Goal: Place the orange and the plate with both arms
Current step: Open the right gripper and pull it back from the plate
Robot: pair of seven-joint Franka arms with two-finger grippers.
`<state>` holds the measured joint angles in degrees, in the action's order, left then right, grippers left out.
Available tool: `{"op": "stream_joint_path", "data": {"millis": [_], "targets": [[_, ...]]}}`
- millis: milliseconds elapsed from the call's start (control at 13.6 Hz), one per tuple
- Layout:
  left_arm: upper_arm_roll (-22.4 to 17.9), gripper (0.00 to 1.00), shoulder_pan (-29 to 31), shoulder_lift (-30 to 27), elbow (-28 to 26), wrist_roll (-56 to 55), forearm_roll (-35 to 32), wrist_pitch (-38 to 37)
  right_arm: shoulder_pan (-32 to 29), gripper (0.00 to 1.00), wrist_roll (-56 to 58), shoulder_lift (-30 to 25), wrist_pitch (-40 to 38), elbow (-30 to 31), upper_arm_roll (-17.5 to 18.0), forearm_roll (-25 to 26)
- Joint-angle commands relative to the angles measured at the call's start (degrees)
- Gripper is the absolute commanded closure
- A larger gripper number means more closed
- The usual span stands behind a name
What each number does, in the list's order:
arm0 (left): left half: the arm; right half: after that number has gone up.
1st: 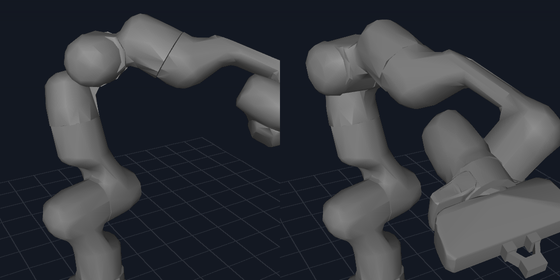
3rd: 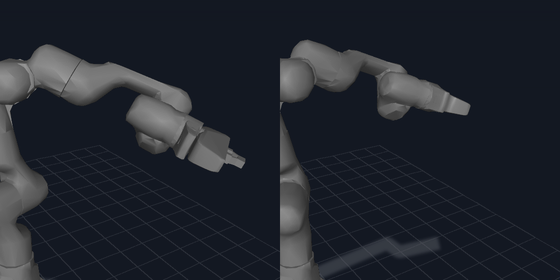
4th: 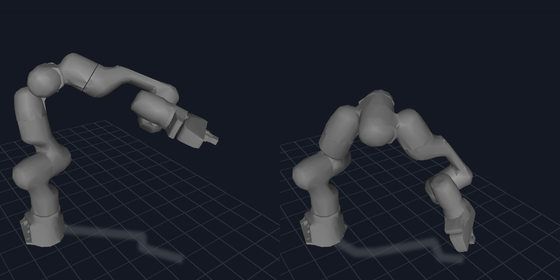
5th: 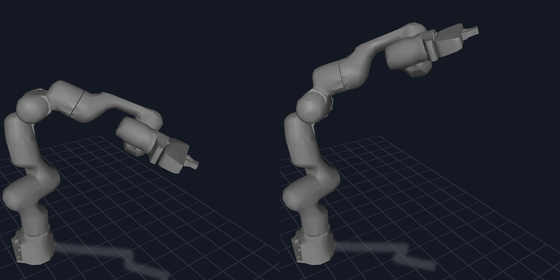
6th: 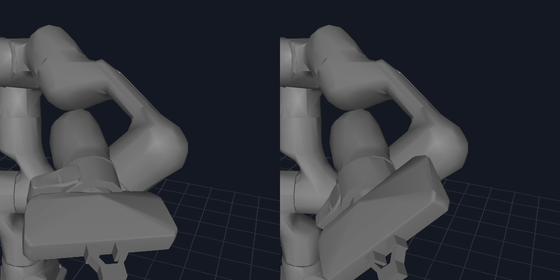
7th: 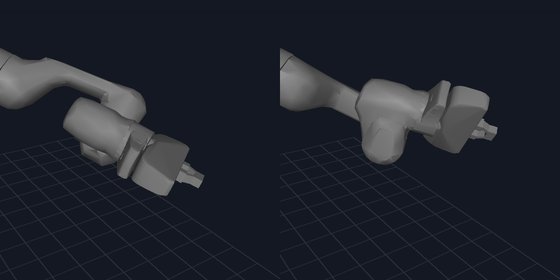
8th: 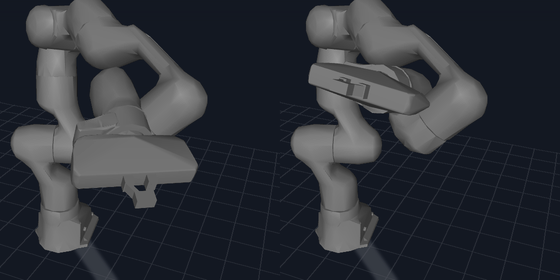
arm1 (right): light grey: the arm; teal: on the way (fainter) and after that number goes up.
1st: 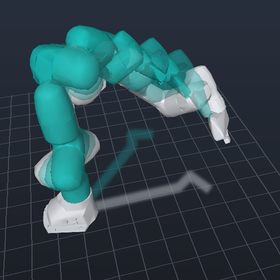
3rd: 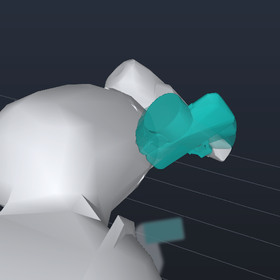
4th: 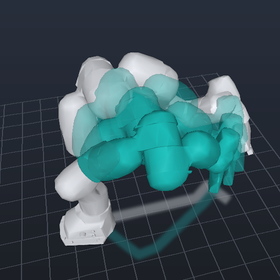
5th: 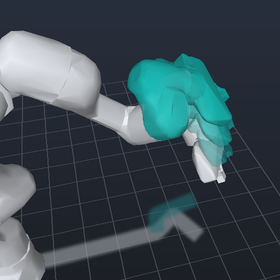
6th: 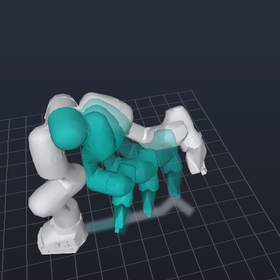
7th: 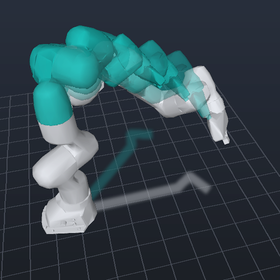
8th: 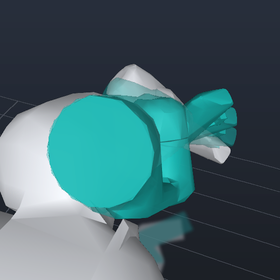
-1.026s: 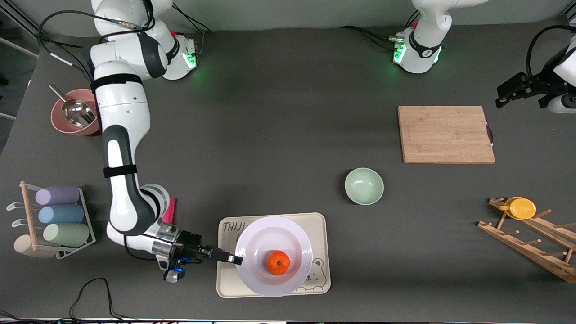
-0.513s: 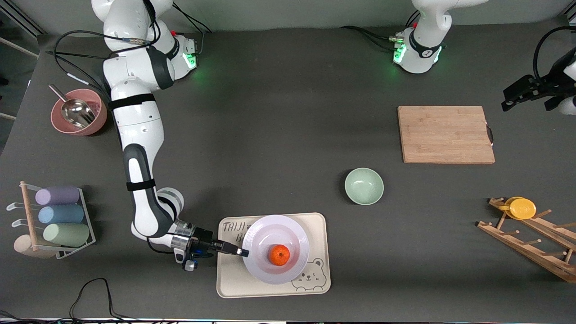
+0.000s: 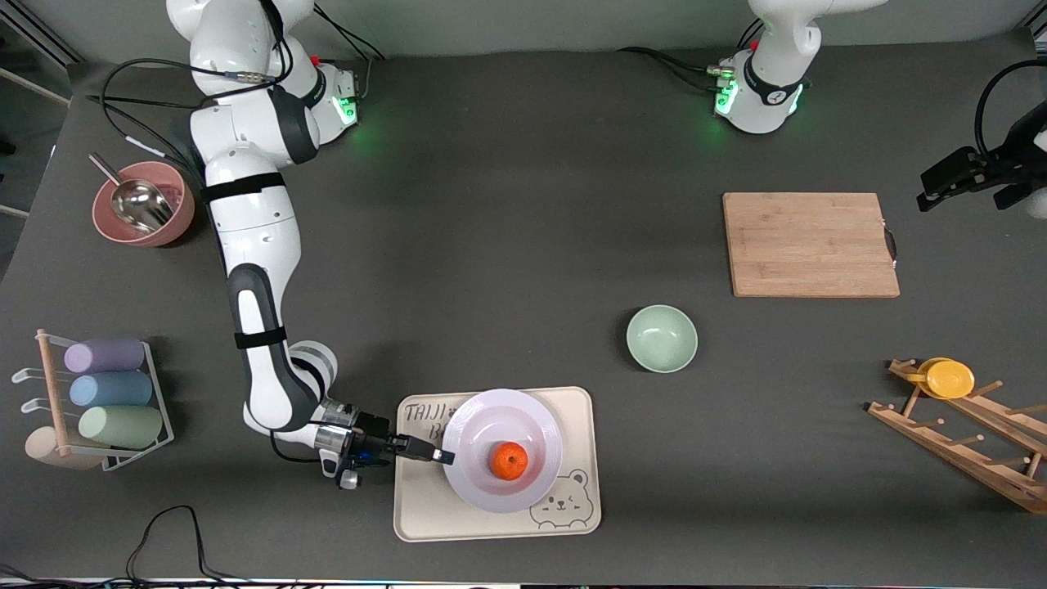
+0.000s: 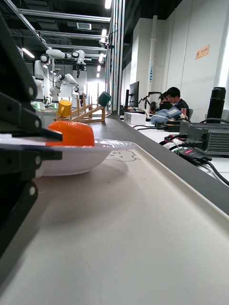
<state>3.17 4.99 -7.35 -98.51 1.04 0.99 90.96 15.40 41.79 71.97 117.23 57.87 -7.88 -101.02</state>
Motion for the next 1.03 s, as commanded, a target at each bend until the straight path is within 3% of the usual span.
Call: {"op": "stream_joint_path", "data": {"millis": [0, 147, 513, 806, 953], "targets": [[0.0, 0.0, 0.2, -0.2, -0.4, 0.0, 0.7, 0.9, 0.3, 0.41, 1.1, -0.3, 0.4, 0.5, 0.1, -1.4], [0.0, 0.0, 0.2, -0.2, -0.4, 0.0, 0.7, 1.0, 0.3, 0.33, 0.7, -0.4, 0.4, 0.5, 0.1, -1.4], [0.0, 0.0, 0.2, -0.2, -0.4, 0.0, 0.7, 1.3, 0.2, 0.33, -1.4, -1.2, 0.5, 0.3, -0.6, 0.0], [-0.2, 0.0, 0.2, -0.4, 0.2, 0.0, 0.6, 2.0, -0.5, 0.33, -9.6, -4.5, -0.2, -0.1, -3.4, 13.2], [-0.2, 0.0, 0.3, -0.6, 0.3, 0.0, 0.6, 2.3, -1.8, 0.29, -12.4, -8.6, -0.8, 0.4, -3.5, 24.6]]}}
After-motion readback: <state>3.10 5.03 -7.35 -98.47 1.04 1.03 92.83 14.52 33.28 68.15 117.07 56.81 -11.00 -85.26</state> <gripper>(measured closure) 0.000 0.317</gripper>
